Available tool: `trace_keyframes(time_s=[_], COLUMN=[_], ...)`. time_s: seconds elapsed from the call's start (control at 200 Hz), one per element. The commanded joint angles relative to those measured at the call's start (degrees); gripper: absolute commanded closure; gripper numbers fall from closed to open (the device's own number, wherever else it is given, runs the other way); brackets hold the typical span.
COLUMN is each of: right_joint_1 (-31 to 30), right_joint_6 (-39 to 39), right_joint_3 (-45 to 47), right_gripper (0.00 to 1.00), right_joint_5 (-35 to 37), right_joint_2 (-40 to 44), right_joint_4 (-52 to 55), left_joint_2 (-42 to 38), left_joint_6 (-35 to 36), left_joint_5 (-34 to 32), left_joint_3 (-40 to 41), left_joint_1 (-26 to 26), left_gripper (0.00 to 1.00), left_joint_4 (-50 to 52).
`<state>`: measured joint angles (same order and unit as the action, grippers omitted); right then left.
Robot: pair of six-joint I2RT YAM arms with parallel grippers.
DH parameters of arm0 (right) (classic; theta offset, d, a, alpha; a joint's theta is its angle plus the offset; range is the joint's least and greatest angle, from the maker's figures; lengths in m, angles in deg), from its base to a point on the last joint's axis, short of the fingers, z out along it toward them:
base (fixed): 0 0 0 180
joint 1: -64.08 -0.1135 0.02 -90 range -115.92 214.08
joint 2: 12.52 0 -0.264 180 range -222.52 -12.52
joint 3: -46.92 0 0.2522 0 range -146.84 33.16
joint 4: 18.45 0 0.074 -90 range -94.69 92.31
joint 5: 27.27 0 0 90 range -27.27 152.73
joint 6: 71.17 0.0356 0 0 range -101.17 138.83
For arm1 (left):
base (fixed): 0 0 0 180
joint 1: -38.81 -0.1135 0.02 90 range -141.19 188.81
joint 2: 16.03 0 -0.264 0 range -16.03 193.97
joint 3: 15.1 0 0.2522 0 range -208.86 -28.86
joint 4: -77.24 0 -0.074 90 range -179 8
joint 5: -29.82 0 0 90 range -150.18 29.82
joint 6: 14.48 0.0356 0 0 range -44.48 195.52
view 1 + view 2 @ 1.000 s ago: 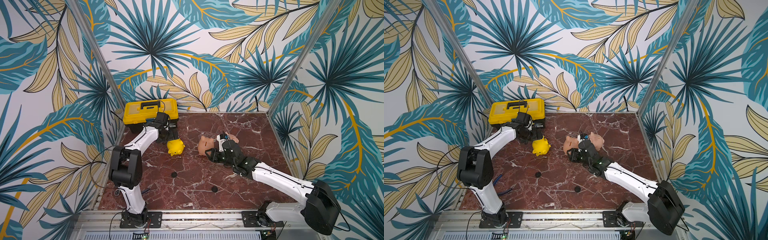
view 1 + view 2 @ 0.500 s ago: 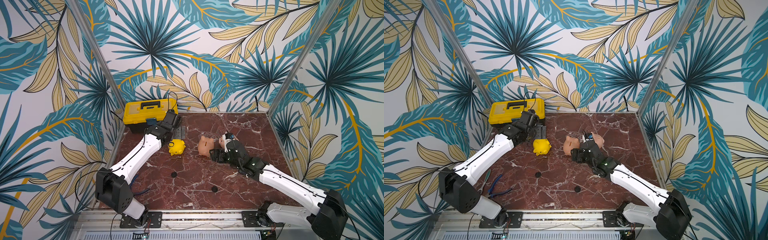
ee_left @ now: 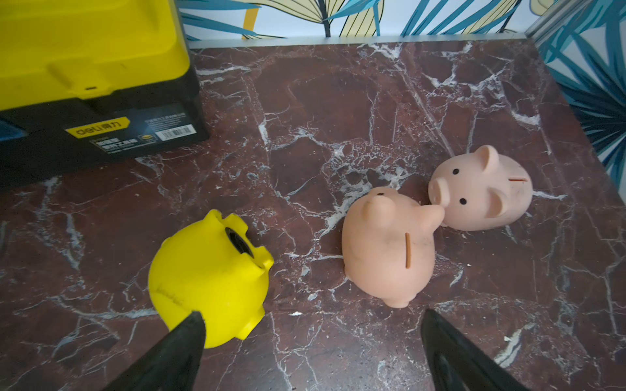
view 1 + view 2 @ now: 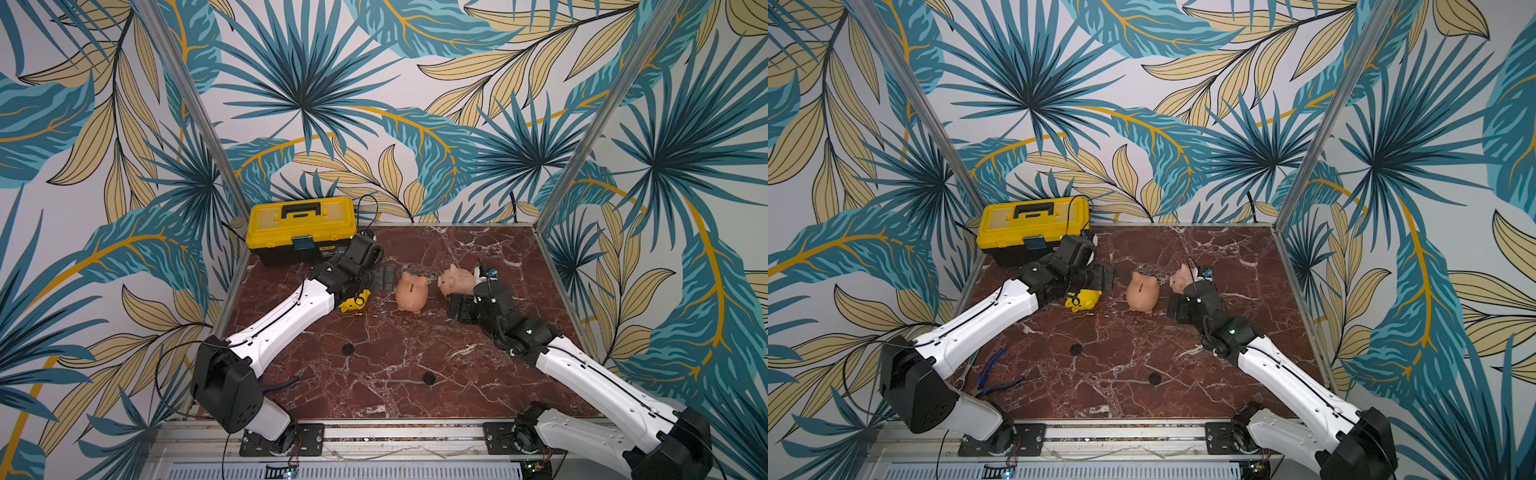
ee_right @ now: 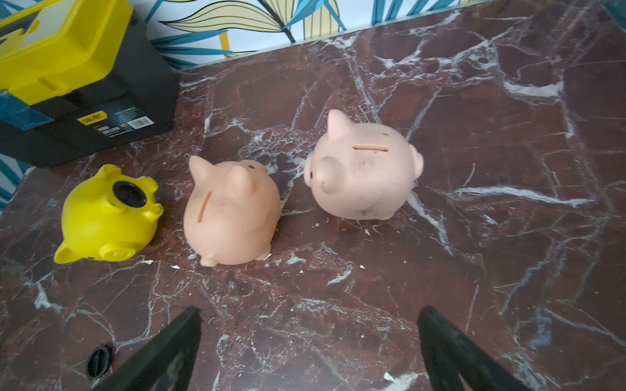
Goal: Close piggy banks
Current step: Turn over the piggy bank at the center of the board.
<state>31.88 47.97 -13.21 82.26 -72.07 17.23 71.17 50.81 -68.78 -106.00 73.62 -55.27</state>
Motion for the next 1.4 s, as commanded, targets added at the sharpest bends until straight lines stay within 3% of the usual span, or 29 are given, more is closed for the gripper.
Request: trace_keyframes(time_s=[0.0,0.145,0.295,0.516,0.921,1.397], right_joint_1=[1.1,2.5,4.2,6.2,8.6,8.7], right_joint_6=[-0.6,-1.9,-2.8,-5.2,-9.9,-10.3], right_joint_3=[2.6,4.2,6.6,10.1,18.8,21.4], right_gripper=[0.01,0.00,0.01,0.00,0.00,0.00], right_joint_5=[2.2,3.5,2.7,1.0,-2.1,-6.5], right_joint_2=[1.6,2.2,2.4,3.4,9.1,5.0], right_joint_4=[2.0,1.9,-1.1,-5.1,-13.6,-22.0], left_joint_2=[1.6,5.4,10.7,16.6,23.4,29.4], left_joint_6=[0.4,0.7,1.3,3.1,2.7,2.9], left_joint_5=[3.5,8.2,9.0,6.5,5.7,2.3], left_joint_3=[1.7,1.1,-1.9,-5.6,-10.8,-16.4], left_joint_1=[1.0,1.3,2.4,5.2,5.6,5.8], left_gripper=[0.00,0.01,0.00,0.01,0.01,0.00], left_joint_4=[-7.1,-10.4,-10.7,-11.0,-11.7,-11.7])
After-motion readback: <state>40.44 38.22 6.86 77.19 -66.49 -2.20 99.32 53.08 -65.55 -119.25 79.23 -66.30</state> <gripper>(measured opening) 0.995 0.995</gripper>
